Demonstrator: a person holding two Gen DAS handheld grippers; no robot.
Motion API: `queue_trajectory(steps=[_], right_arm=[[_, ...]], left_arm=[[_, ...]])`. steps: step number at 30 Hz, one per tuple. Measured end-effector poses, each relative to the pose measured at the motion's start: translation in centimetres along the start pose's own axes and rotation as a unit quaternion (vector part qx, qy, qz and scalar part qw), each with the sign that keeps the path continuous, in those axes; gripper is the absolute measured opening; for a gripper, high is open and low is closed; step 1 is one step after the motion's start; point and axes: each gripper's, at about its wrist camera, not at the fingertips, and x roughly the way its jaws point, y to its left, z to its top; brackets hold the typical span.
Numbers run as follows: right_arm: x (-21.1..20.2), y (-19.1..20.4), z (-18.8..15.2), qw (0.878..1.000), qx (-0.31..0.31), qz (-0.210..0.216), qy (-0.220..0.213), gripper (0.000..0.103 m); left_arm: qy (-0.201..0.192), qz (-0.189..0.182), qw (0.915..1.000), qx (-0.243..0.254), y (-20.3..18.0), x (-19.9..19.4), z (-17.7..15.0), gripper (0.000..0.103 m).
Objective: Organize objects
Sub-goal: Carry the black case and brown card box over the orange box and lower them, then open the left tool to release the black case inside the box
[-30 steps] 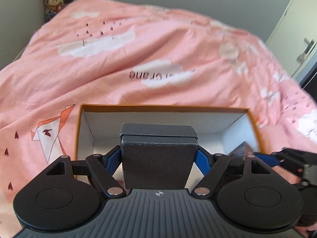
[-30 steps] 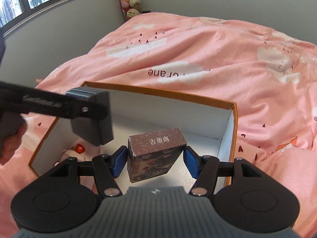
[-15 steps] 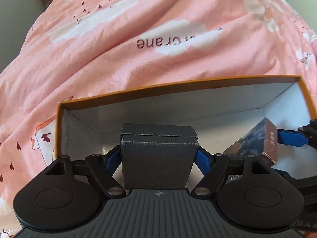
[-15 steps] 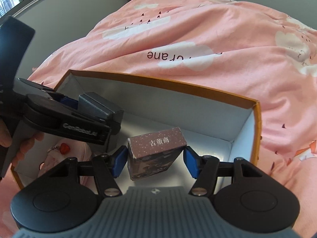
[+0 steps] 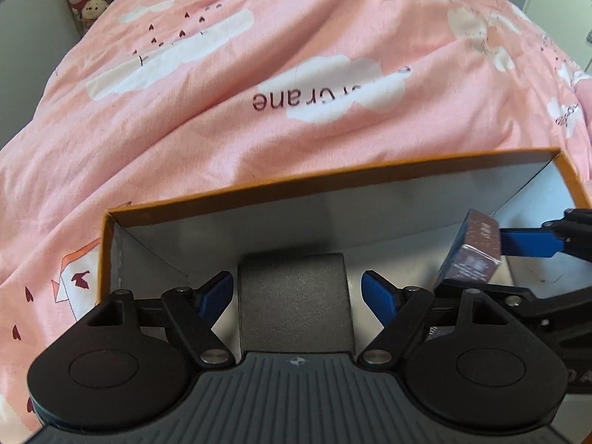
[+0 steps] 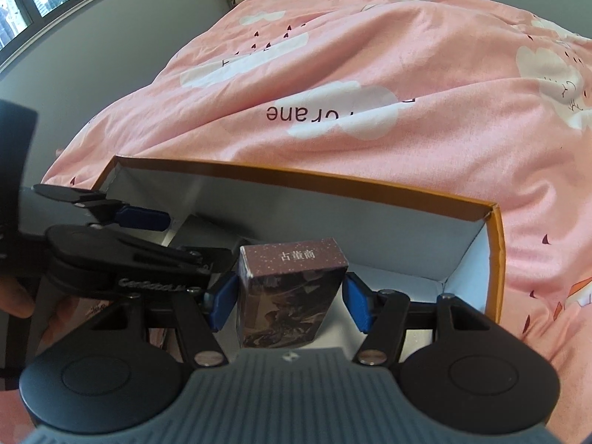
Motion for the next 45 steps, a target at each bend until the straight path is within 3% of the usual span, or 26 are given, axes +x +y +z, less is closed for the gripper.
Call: queue_trajectory(steps=[3, 9, 13, 20, 26, 32, 36, 40, 45], right_arm=[[0.2, -0.1, 0.3, 1.000, 0.011, -0.001, 0.001, 0.063], [1.0, -0.5, 1.3, 0.999, 0.048, -0.007, 0.012, 0.064], [1.8, 0.0, 2.0, 0.998, 0.062, -0.013, 0.027, 0.063], [5.3, 0.4, 2.4, 0.992, 0.094, -0.029, 0.076, 0.063], [6.1, 0.4, 2.5, 0.990, 0.125, -0.024, 0.067, 0.061], [5.5, 0.7, 2.4, 0.990, 0.114, -0.023, 0.074, 0.061], [4.6, 0.0, 1.3, 0.988, 0.130, -0.021, 0.081, 0.046], [4.6, -0.6, 0.2, 0.986, 0.142, -0.014, 0.091, 0.028], [5.1, -0.5, -0.1, 0.983, 0.164, -0.002, 0.087, 0.023]], left_arm=[[-0.030, -0.005, 0.9995, 0.001, 0.2, -1.5, 0.0, 0.087], [-0.096, -0.030, 0.9938, -0.046, 3.2, -5.9, -0.6, 0.087], [-0.133, 0.002, 0.9892, -0.061, 4.8, -7.2, -1.1, 0.087], [-0.116, 0.010, 0.9895, -0.086, 7.2, -6.6, -2.6, 0.084], [-0.092, 0.006, 0.9928, -0.077, 7.4, -5.7, -3.8, 0.075], [-0.081, 0.012, 0.9946, -0.065, 7.2, -5.4, -4.3, 0.054], [-0.070, 0.013, 0.9956, -0.062, 7.3, -5.2, -4.6, 0.035], [-0.069, 0.015, 0.9959, -0.057, 7.2, -5.2, -4.7, 0.023], [-0.069, 0.012, 0.9960, -0.055, 7.1, -5.5, -4.7, 0.021]])
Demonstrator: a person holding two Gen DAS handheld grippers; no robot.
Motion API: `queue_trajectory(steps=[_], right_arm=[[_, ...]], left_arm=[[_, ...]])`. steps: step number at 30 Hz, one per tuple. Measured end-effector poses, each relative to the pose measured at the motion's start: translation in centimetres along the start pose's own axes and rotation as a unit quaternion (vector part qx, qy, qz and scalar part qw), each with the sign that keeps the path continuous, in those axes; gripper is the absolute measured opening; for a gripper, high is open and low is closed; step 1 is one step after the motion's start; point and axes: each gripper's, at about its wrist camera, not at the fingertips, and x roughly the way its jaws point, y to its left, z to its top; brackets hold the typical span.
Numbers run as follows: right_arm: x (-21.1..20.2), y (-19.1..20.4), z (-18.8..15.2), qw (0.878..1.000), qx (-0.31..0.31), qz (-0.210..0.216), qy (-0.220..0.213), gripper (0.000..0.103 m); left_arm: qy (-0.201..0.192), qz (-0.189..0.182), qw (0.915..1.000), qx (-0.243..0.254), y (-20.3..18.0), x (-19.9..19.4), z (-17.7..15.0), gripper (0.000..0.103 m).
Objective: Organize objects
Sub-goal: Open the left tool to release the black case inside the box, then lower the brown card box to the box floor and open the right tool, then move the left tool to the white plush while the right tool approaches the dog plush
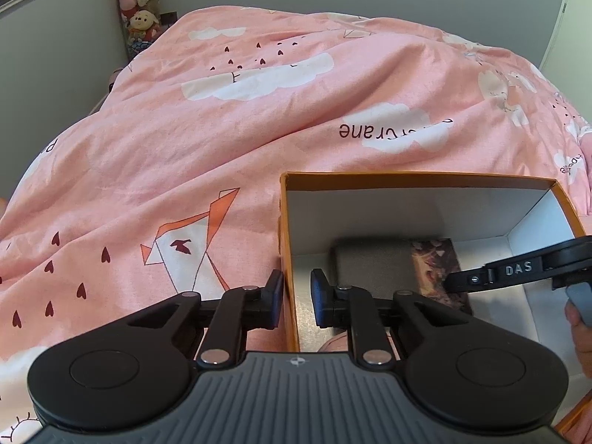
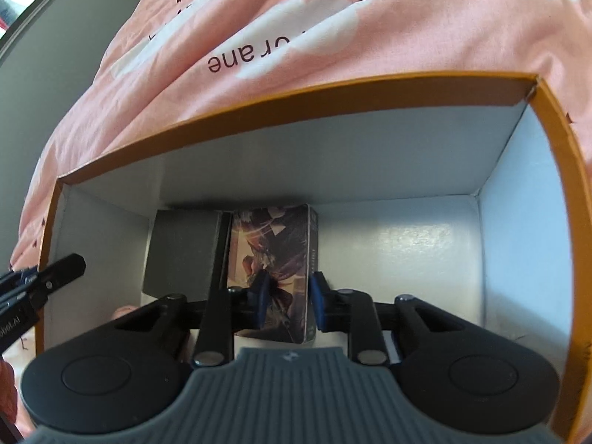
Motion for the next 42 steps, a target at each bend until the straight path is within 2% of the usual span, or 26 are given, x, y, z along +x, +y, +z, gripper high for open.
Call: queue_trajectory(steps=[3, 12, 15, 23, 27, 30, 34, 36, 39, 42], right_arm=[[0.3, 0.2, -0.1, 1.000, 0.020, 0.011, -0.001, 0.021], [1.4, 2.5, -0.1, 0.999, -0.002, 0.034, 0.003, 0.019], [1.5, 3.2, 0.0, 1.000, -0.018, 0.022, -0.008, 0.019], [1.7, 3.2, 0.3, 0.999, -0.033, 0.024, -0.017, 0.019], [1.5, 3.2, 0.4, 0.999, -0.036, 0.024, -0.013, 0.021], [0.6, 3.1, 0.2, 0.999, -0.040, 0.031, -0.019, 0.022], [-1.9, 4.2, -0.8, 0.995, -0.083, 0.032, -0.042, 0.022], [-3.6, 4.9, -1.6, 0.992, -0.110, 0.030, -0.057, 0.029], [-6.2, 5.4, -3.3, 0.985, -0.148, 0.029, -0.081, 0.041], [-9.2, 5.5, -5.5, 0.978, -0.180, 0.027, -0.104, 0.043]], left_arm=[[-0.001, 0.001, 1.0000, 0.002, -0.1, 0.0, -0.1, 0.021], [0.001, -0.002, 1.0000, 0.000, 0.0, -0.1, 0.0, 0.021], [0.002, -0.002, 1.0000, 0.000, 0.0, -0.1, 0.0, 0.021], [0.001, 0.000, 1.0000, -0.002, -0.1, -0.2, -0.1, 0.022], [-0.017, 0.017, 0.9997, 0.000, -0.4, -1.2, -0.3, 0.022], [-0.041, 0.033, 0.9986, -0.004, -0.9, -2.5, -0.6, 0.030], [-0.084, 0.051, 0.9952, -0.004, -2.1, -4.8, -1.5, 0.039], [-0.111, 0.058, 0.9921, -0.006, -2.7, -6.4, -2.1, 0.045], [-0.144, 0.052, 0.9883, -0.005, -3.5, -9.0, -3.1, 0.053], [-0.153, 0.027, 0.9878, -0.007, -4.2, -11.0, -4.1, 0.059]])
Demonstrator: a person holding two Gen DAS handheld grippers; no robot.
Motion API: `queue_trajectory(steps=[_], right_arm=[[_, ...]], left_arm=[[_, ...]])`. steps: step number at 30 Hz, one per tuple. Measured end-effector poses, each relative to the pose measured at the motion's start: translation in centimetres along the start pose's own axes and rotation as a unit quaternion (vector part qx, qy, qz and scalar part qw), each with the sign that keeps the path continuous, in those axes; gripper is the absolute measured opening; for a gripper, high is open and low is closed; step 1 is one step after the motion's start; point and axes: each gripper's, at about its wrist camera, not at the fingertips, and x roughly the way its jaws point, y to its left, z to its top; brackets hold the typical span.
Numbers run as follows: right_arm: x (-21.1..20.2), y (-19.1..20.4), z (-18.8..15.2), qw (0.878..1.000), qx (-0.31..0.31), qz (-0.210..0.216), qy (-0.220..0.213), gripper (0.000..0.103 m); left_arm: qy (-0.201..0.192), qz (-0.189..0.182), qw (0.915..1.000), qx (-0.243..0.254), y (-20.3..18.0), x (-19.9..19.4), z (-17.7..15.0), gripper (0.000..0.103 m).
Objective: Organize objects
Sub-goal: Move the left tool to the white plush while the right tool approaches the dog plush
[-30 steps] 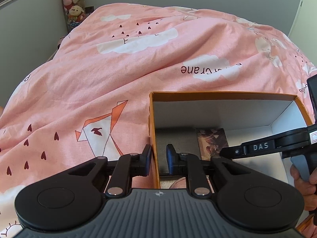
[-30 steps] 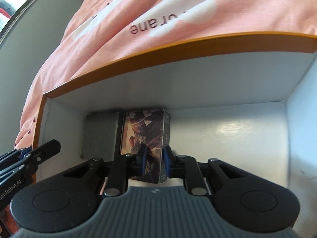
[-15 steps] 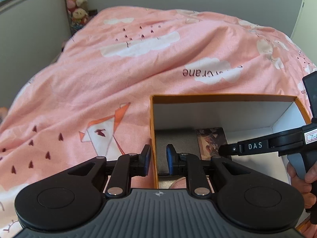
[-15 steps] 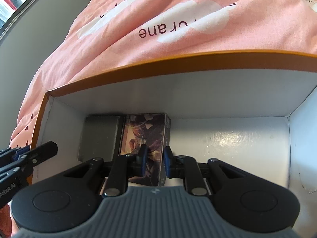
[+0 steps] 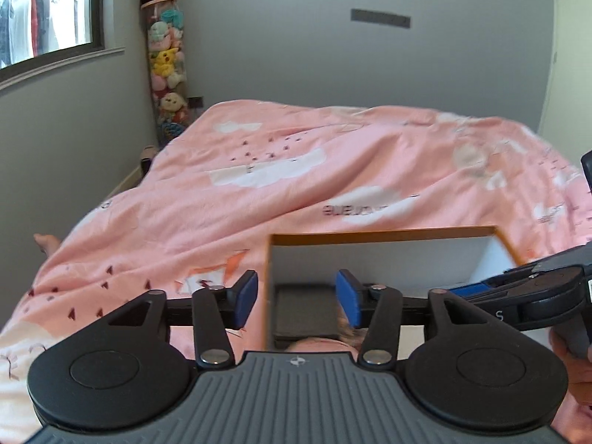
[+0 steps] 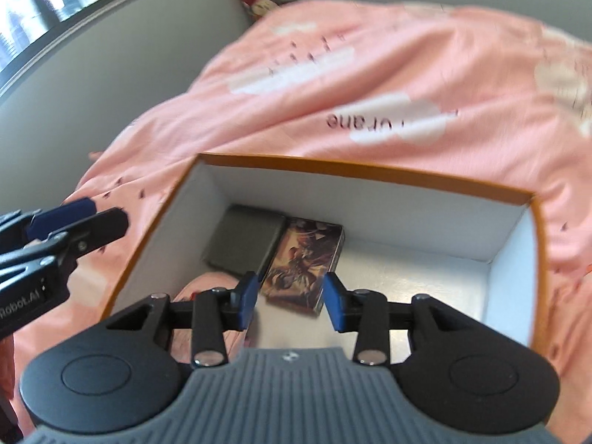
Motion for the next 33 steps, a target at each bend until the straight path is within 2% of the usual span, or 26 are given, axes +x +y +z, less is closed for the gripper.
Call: queue_trajectory(steps=[2, 4, 5, 10, 14, 16, 20, 22, 25, 28, 31, 33], right_arm=[[-2.0, 0.6, -0.9, 1.000, -0.010, -0.001, -0.017, 0.044], [-3.9, 0.8, -2.1, 0.999, -0.013, -0.002, -0.033, 0.051], [-4.9, 1.0, -2.7, 0.999, -0.013, -0.003, -0.041, 0.057], [-8.6, 1.4, -6.5, 0.998, -0.004, -0.016, -0.064, 0.057], [-10.6, 0.8, -9.6, 0.996, 0.014, -0.049, -0.071, 0.056], [-11.3, 0.2, -11.0, 0.995, 0.028, -0.061, -0.068, 0.054], [-12.5, -1.0, -14.1, 0.993, 0.060, -0.084, -0.059, 0.051], [-12.7, -1.5, -15.6, 0.992, 0.073, -0.092, -0.048, 0.051], [-12.5, -1.9, -17.4, 0.990, 0.099, -0.096, -0.030, 0.050], [-12.3, -2.3, -18.8, 0.988, 0.122, -0.093, -0.017, 0.050], [-11.8, -2.8, -19.4, 0.987, 0.131, -0.092, -0.007, 0.047], [-11.3, -2.9, -19.5, 0.988, 0.130, -0.087, -0.001, 0.039]], left_arm=[[0.006, -0.025, 0.9997, -0.004, -0.3, -1.2, -0.5, 0.059], [0.013, -0.049, 0.9987, -0.008, -0.7, -2.1, -1.0, 0.059], [0.019, -0.060, 0.9980, -0.007, -0.9, -2.5, -1.4, 0.059], [0.059, -0.119, 0.9906, -0.032, -1.0, -3.8, -3.4, 0.061], [0.085, -0.146, 0.9841, -0.054, -1.2, -4.1, -5.3, 0.061], [0.105, -0.165, 0.9782, -0.070, -1.3, -3.9, -6.3, 0.061], [0.149, -0.216, 0.9589, -0.107, -1.5, -3.3, -8.3, 0.061], [0.164, -0.233, 0.9521, -0.111, -1.9, -3.2, -9.0, 0.062], [0.178, -0.248, 0.9463, -0.107, -3.3, -3.1, -9.7, 0.073], [0.194, -0.253, 0.9434, -0.090, -5.0, -2.3, -10.3, 0.078], [0.214, -0.235, 0.9439, -0.088, -5.8, -1.3, -11.0, 0.078], [0.227, -0.228, 0.9418, -0.095, -6.0, -0.7, -11.2, 0.078]])
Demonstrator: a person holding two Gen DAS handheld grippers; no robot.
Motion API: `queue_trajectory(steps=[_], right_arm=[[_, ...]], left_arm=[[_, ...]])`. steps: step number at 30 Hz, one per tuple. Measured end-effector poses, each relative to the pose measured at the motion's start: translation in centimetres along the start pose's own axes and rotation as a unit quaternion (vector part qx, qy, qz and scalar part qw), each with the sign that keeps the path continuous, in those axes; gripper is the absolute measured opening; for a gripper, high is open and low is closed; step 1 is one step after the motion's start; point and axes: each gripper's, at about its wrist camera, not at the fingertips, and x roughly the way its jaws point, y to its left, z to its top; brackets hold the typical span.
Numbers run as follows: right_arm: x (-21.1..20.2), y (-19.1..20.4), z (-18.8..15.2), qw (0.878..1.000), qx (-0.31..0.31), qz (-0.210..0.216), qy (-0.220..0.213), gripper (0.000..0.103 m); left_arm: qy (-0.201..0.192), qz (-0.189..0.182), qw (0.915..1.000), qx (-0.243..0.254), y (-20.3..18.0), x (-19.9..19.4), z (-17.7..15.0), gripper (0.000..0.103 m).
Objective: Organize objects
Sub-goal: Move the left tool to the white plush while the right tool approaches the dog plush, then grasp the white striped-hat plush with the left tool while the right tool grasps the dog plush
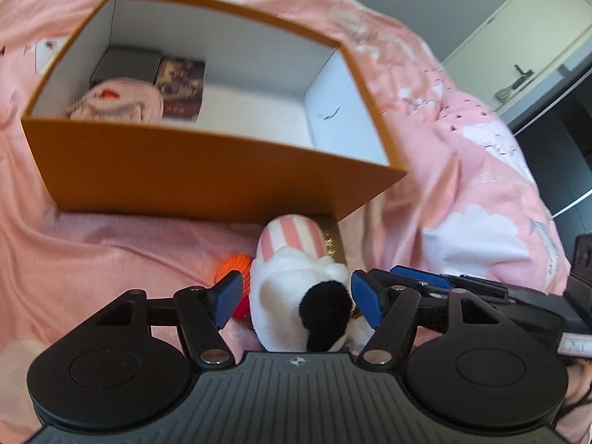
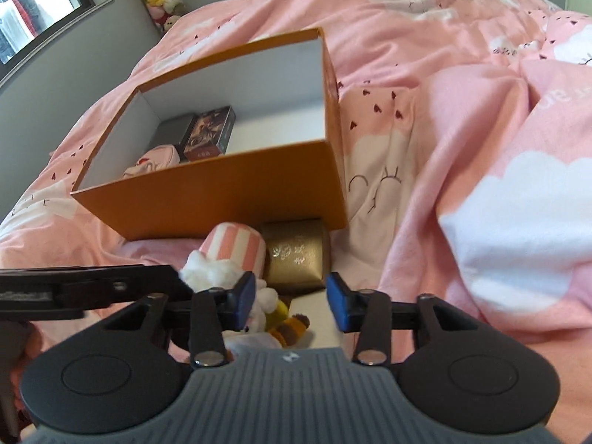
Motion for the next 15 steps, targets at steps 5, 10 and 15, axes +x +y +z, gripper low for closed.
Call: queue_trajectory(steps=[5, 10, 15], right_arm=[[1.1, -0.4, -0.3, 1.000, -0.003, -0.008, 0.010, 0.039], [2.0, -0.9, -0.3, 1.000, 0.004, -0.007, 0.026, 0.039], [2.2, -0.9, -0.4, 1.000, 0.006, -0.011, 0.028, 0.040]], left_arm=[[0.021, 0.004, 0.9998, -0.005, -0.2, 1.3, 0.0, 0.080], [0.047, 0.010, 0.9988, -0.004, -0.4, 3.0, -0.1, 0.078], [0.043, 0.007, 0.9990, 0.000, -0.2, 3.0, -0.2, 0.071]])
